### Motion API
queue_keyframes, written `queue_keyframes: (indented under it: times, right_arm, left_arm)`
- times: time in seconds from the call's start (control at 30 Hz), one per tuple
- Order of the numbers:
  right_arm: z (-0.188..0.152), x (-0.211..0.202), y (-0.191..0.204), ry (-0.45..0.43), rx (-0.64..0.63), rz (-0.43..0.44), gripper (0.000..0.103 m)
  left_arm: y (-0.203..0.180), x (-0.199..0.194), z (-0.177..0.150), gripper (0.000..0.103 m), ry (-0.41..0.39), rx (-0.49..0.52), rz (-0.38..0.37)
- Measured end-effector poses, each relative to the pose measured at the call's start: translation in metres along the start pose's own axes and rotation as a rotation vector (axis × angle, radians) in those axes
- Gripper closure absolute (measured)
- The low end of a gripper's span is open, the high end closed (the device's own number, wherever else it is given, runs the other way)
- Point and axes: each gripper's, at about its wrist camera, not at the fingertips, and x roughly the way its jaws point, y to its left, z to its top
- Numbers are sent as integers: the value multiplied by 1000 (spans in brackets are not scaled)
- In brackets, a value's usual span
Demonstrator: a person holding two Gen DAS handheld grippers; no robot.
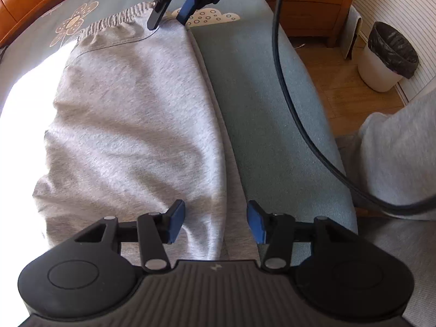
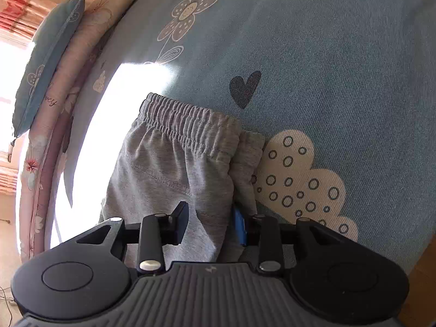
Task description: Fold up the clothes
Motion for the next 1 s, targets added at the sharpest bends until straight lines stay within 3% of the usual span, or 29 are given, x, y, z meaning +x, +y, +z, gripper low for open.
queue_keyframes:
  times: [0.07, 0.13, 0.23, 0.37, 0.53, 0.8, 0.9, 1.0]
  right_arm:
    - [1, 2, 0, 7, 4, 16, 63]
    - [1, 6, 0, 17, -7, 15, 65]
    - [1, 12, 3, 27, -32, -2, 73]
    - [-1, 6, 13, 7, -79, -14, 93]
    - [-2, -1, 19, 28, -103, -16, 94]
    - [-3, 9, 18, 44, -83, -56, 94]
    - [-4, 8, 15, 66, -80, -83, 80]
    - [3, -2, 24, 58, -108, -106, 75]
  left_arm:
    - [-1, -4, -6, 57, 13, 27, 20]
    - [-2, -6, -9, 84, 24, 42, 37]
    - [-1, -7, -10, 102, 16, 39, 40]
    - [-1, -16, -12, 103, -10, 7, 4]
    - [-4, -20, -19, 103, -6, 22, -24]
    - [3, -5, -20, 102, 12, -15, -60]
    - [10, -10, -20, 95, 13, -41, -70]
    - [24, -25, -24, 94, 13, -86, -85]
